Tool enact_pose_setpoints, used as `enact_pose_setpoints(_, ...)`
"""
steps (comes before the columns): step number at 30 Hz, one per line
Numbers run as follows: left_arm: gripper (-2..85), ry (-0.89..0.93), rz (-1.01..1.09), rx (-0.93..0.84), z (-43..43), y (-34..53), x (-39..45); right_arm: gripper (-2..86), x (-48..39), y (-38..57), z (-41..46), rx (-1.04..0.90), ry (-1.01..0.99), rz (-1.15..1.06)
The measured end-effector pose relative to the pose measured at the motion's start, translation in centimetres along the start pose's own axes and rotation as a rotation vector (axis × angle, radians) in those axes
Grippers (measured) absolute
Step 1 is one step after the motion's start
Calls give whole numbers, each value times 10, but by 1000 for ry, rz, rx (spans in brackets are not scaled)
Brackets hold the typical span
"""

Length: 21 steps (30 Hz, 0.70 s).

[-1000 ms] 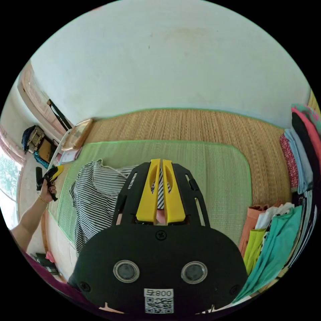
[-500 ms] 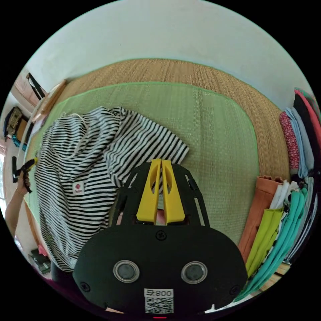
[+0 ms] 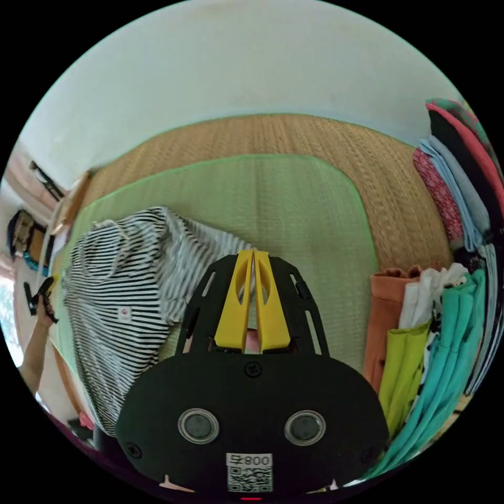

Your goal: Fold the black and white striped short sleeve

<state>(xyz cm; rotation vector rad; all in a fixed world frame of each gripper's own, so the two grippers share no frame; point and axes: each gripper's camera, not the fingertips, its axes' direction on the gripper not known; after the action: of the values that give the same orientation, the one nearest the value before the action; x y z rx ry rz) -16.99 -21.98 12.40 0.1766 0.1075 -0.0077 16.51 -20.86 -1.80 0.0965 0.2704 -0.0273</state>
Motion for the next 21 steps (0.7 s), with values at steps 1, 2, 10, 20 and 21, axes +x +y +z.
enact_pose_setpoints(1,41,35,42,-27,13,-3,17,8,-28,3,1,39,-42,-63)
enact_pose_setpoints(2,46,46,61,-43,21,-5,25,14,-59,3,7,58,-73,-133)
enact_pose_setpoints(10,74,56,238,-164,129,-51,130,79,-240,1,75,32,-120,-422)
enact_pose_setpoints(20,45,-208,349,-234,179,-71,185,45,-325,42,144,-52,101,-467)
enact_pose_setpoints(21,37,-204,345,-237,179,-73,188,41,-326,44,144,-48,100,-464)
